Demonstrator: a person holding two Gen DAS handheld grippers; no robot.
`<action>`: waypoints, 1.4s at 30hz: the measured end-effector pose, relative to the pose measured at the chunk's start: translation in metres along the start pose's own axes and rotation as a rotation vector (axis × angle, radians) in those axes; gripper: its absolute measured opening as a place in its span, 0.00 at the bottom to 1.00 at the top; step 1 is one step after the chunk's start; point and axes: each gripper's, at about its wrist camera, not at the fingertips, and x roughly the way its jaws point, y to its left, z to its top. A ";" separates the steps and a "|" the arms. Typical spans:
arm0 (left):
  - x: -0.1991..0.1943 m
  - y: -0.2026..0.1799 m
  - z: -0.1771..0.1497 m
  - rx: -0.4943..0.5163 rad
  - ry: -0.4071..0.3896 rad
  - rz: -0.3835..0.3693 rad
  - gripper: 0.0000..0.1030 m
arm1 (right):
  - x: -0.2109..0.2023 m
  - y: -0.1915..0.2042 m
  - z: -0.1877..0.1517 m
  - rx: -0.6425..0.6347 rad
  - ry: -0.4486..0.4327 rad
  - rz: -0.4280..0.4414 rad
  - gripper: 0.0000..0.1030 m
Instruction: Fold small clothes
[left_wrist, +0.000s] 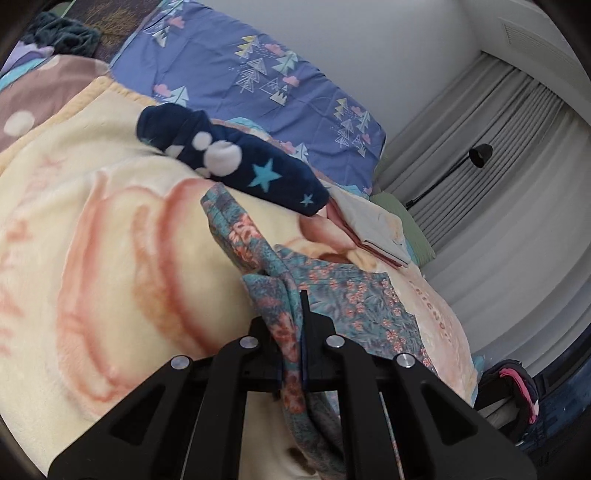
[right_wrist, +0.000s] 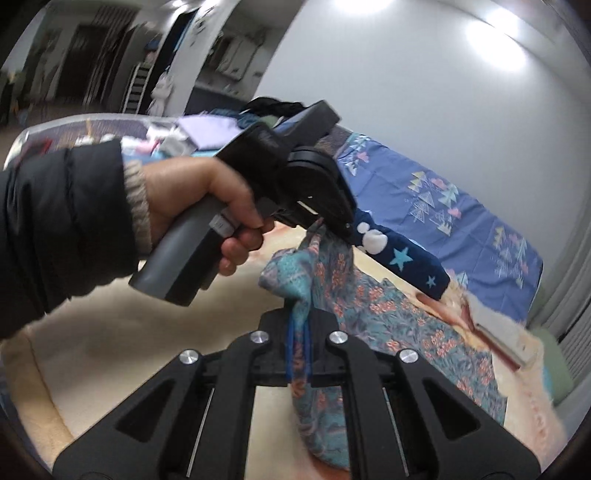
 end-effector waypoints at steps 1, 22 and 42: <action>0.002 -0.005 0.002 0.004 0.001 -0.002 0.06 | -0.005 -0.009 0.001 0.037 -0.004 0.003 0.04; 0.145 -0.176 0.000 0.220 0.172 0.106 0.06 | -0.048 -0.184 -0.084 0.533 0.005 -0.065 0.04; 0.244 -0.247 -0.029 0.358 0.309 0.186 0.06 | -0.059 -0.250 -0.162 0.779 0.040 -0.091 0.04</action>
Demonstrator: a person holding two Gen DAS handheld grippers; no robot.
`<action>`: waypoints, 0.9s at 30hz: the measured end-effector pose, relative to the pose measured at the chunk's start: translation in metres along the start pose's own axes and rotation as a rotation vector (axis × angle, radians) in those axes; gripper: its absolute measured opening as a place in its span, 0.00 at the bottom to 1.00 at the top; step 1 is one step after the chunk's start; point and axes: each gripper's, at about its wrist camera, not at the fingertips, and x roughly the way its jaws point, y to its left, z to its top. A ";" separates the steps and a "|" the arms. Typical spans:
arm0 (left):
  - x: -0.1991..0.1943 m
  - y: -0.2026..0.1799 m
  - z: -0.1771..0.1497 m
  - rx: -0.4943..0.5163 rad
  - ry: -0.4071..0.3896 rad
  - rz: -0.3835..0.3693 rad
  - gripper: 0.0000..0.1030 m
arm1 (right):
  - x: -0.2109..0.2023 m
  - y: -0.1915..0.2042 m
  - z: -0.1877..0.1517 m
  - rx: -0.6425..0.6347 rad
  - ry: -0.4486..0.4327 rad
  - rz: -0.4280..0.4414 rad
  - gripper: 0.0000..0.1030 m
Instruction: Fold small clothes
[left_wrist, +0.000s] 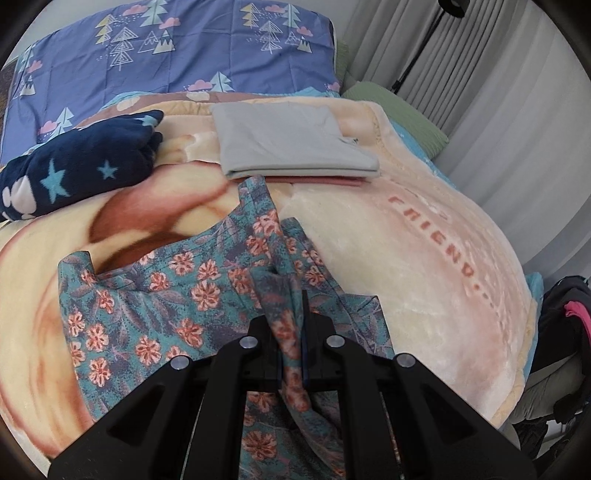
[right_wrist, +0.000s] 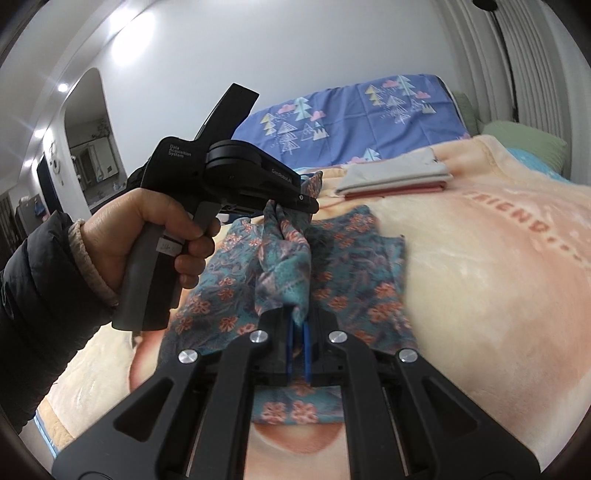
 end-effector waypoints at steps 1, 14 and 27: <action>0.005 -0.005 0.001 0.010 0.007 0.008 0.06 | 0.000 -0.004 -0.001 0.012 0.003 -0.004 0.04; 0.013 -0.045 0.000 0.062 -0.057 0.024 0.37 | 0.008 -0.044 -0.008 0.177 0.081 0.023 0.04; -0.116 -0.047 -0.176 0.310 -0.149 0.084 0.67 | 0.012 -0.063 -0.020 0.233 0.196 0.132 0.31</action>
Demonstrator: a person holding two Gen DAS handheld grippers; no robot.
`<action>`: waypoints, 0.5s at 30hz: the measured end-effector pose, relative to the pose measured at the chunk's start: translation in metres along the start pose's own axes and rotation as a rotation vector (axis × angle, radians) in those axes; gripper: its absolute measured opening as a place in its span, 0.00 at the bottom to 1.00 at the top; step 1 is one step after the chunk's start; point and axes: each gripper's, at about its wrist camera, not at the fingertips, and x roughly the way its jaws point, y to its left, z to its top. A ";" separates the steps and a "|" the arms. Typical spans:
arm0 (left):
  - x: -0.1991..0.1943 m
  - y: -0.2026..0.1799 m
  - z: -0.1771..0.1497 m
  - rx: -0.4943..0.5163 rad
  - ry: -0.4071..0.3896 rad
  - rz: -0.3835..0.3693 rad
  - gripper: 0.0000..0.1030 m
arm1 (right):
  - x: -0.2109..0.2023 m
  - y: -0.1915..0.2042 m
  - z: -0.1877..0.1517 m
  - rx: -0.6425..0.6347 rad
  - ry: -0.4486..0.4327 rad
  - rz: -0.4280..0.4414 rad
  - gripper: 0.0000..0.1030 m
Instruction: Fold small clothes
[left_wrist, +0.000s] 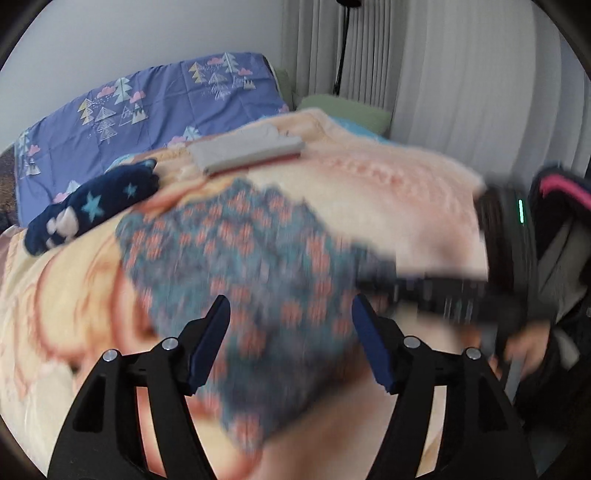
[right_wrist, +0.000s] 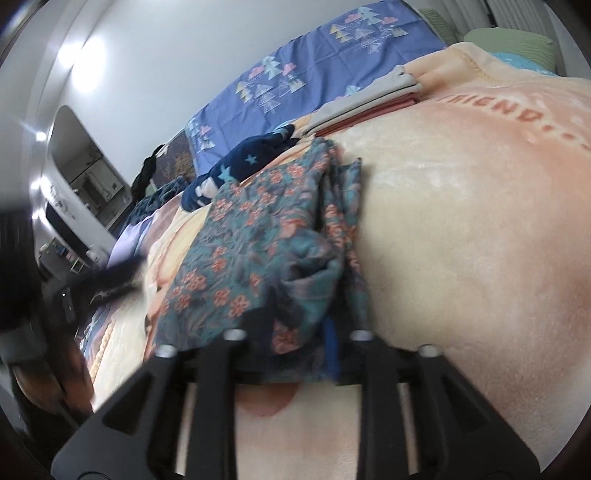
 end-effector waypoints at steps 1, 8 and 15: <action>-0.002 -0.002 -0.019 0.018 0.020 0.033 0.67 | 0.000 0.002 0.000 -0.011 0.005 0.000 0.34; -0.003 0.007 -0.073 -0.014 0.083 0.199 0.67 | 0.009 0.011 0.010 -0.030 0.022 -0.060 0.08; -0.004 0.023 -0.064 -0.077 0.044 0.277 0.67 | -0.017 0.009 0.026 0.047 -0.047 0.039 0.05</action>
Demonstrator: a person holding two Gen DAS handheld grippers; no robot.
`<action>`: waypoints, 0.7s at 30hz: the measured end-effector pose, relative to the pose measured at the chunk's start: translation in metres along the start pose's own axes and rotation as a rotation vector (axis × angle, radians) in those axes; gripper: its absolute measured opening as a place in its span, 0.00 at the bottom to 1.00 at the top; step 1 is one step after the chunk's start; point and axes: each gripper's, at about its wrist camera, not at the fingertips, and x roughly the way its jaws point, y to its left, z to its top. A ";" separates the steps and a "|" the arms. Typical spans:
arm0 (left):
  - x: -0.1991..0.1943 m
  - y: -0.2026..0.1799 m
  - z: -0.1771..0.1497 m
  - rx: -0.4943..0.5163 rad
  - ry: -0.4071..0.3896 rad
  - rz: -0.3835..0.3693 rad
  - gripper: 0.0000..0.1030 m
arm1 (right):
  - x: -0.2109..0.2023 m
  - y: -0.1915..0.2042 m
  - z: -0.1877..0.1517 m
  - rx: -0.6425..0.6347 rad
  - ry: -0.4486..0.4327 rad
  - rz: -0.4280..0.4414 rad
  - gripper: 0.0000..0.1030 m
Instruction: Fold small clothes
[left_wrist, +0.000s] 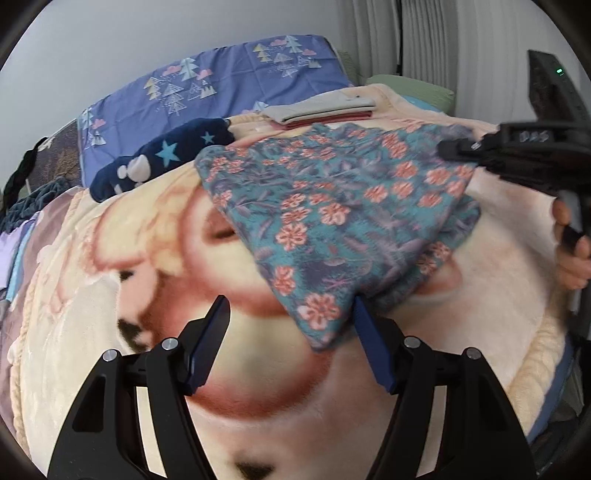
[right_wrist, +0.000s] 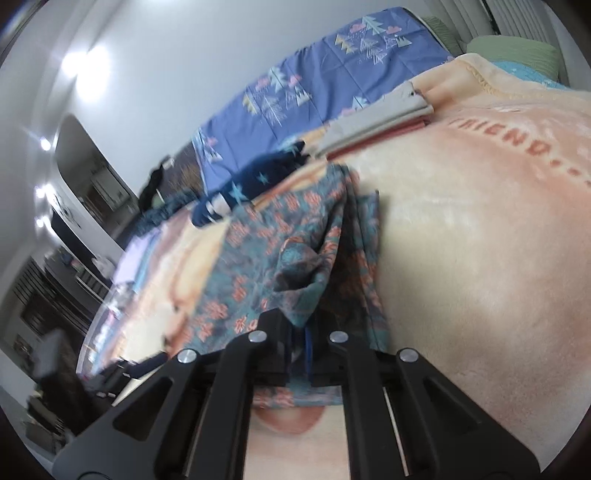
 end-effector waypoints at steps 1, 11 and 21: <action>0.002 0.001 0.000 0.006 0.006 0.023 0.67 | -0.002 -0.004 0.002 0.027 0.001 0.019 0.05; -0.001 0.016 -0.010 -0.040 0.019 -0.012 0.48 | 0.010 -0.026 -0.015 0.028 0.118 -0.050 0.17; -0.003 -0.001 -0.012 0.010 0.019 -0.056 0.10 | 0.011 -0.012 -0.012 -0.141 0.084 -0.176 0.04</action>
